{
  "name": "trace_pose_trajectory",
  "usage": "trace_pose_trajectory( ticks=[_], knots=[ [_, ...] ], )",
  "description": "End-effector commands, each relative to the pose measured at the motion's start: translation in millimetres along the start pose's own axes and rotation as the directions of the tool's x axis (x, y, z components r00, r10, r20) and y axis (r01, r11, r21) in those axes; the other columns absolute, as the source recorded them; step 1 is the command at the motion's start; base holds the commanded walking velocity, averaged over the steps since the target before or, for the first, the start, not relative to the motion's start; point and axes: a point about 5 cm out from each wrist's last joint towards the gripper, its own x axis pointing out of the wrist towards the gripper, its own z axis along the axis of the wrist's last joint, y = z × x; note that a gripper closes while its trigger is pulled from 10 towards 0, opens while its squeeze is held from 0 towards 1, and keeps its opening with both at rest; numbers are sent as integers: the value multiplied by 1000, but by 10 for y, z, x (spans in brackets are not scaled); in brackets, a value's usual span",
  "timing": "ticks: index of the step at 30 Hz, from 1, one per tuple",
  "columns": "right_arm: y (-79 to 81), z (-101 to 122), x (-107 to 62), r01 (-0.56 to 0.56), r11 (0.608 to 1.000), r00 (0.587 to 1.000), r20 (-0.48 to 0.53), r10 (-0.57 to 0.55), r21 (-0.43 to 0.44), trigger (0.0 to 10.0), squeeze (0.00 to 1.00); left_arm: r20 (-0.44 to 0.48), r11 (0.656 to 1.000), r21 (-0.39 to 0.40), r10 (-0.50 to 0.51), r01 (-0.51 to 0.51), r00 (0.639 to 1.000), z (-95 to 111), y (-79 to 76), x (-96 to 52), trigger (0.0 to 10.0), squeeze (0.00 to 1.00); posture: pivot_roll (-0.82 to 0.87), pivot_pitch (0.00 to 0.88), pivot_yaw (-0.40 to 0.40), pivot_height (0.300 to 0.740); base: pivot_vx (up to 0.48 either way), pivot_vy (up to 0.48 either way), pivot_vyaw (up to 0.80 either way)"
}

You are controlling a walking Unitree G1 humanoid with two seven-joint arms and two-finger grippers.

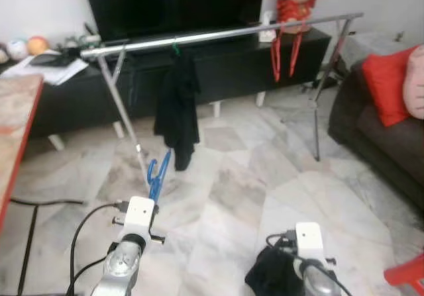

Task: Hang hanger

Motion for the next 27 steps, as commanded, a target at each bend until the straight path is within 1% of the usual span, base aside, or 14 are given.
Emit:
trace_pose_trajectory(
  ticks=[1, 6, 15, 17, 27],
  knots=[
    [28, 42, 13, -5, 1000, 1000, 16, 4, 14, 10000, 0, 11, 1000, 11, 1, -1, 1000, 24, 28, 0, 10000, 0, -86, 0, -16, 740, -285, 0, 0],
    [36, 58, 17, -9, 1000, 1000, 22, 9, 9, 10000, 0, 8, 1000, 9, 1, -1, 1000, 23, 29, 3, 10000, 0, -84, 0, -15, 740, -286, 0, 90],
    [37, 74, 22, -13, 1000, 999, 30, 12, 18, 10000, 0, 6, 1000, 5, 2, -2, 1000, 28, 34, 6, 10000, 0, -83, 0, -16, 740, -290, 0, 800],
    [37, 72, 22, -12, 1000, 1000, 27, 11, 18, 10000, 0, 6, 1000, 4, 2, -2, 1000, 27, 35, 5, 10000, 0, -83, 0, -16, 740, -292, 0, 456],
    [31, 130, 40, -3, 999, 999, 49, 2, 32, 10000, 0, 1, 1000, 0, 1, -1, 1000, 24, 28, 6, 10000, 0, -79, 0, -18, 740, -298, 0, 0]
  ],
)
